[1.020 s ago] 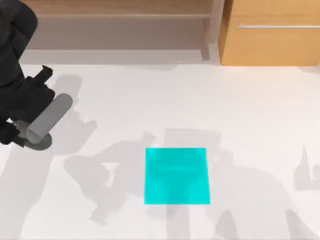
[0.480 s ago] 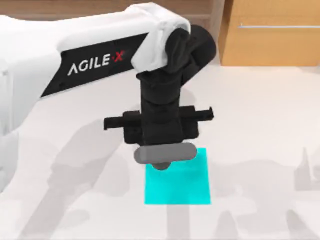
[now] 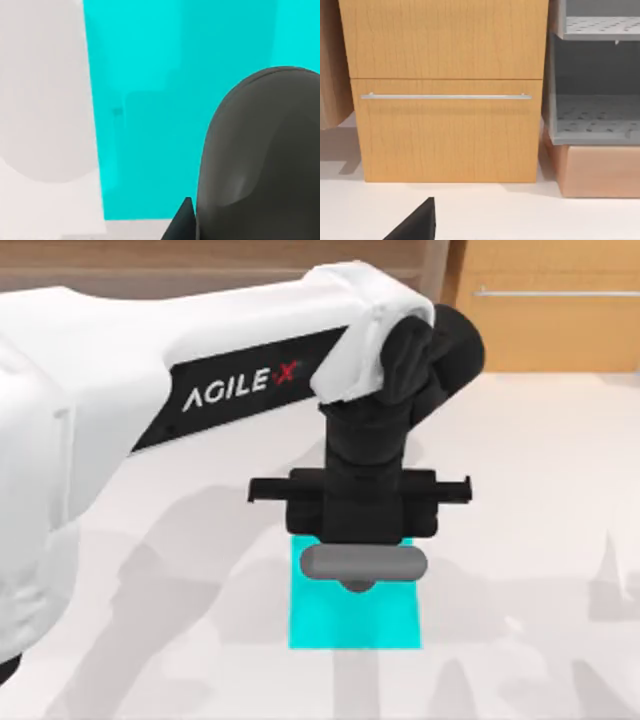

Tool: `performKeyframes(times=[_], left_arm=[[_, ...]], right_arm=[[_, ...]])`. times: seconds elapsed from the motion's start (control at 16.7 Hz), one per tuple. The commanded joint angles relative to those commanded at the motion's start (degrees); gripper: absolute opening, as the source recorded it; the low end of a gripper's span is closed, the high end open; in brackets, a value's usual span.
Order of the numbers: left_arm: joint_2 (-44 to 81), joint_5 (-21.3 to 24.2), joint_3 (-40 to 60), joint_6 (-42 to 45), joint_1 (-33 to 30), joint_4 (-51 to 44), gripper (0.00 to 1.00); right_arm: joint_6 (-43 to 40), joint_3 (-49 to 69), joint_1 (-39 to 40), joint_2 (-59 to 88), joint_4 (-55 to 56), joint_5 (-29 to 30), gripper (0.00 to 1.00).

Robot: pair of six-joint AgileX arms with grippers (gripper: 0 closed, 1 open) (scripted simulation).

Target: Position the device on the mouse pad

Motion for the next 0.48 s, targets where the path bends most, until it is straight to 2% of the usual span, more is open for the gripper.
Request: performKeyframes(times=[0.48], left_arm=[[0.8, 0.4, -2.1, 3.3, 6.7, 2.5, 0.0]], right_arm=[[0.0, 0.0, 0.0, 0.0, 0.0, 0.0, 1.0]])
